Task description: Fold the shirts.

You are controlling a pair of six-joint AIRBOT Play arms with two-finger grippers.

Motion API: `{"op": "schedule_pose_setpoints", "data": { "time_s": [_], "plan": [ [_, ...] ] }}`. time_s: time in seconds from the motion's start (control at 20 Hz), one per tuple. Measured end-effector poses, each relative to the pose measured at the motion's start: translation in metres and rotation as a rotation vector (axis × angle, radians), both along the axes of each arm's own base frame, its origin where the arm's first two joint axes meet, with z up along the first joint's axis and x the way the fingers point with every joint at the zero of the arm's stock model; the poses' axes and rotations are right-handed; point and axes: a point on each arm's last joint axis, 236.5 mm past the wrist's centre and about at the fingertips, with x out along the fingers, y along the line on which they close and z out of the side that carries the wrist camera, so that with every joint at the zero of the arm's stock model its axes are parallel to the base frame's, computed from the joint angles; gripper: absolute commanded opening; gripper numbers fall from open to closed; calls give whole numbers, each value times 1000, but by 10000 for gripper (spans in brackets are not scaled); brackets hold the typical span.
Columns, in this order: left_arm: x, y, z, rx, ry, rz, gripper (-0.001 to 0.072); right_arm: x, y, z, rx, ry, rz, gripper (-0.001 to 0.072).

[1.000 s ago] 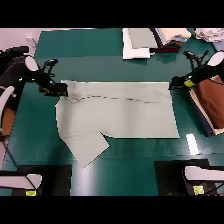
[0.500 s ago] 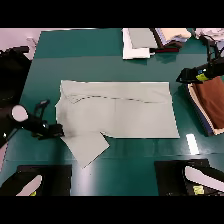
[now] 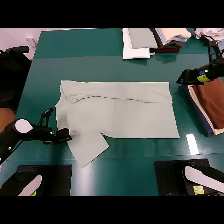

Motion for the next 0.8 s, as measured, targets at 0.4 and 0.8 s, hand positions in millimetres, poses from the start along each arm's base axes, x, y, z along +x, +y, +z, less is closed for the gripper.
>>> {"op": "schedule_pose_setpoints", "data": {
  "time_s": [0.4, 0.8],
  "plan": [
    [12, -10, 31, -32, -65, -101, 22, -97, -43, -79, 22, 298, -125, 539],
    [21, -9, 40, -24, -104, -115, 23, -208, -29, -181, 237, 556, -309, 497]
  ]
}}
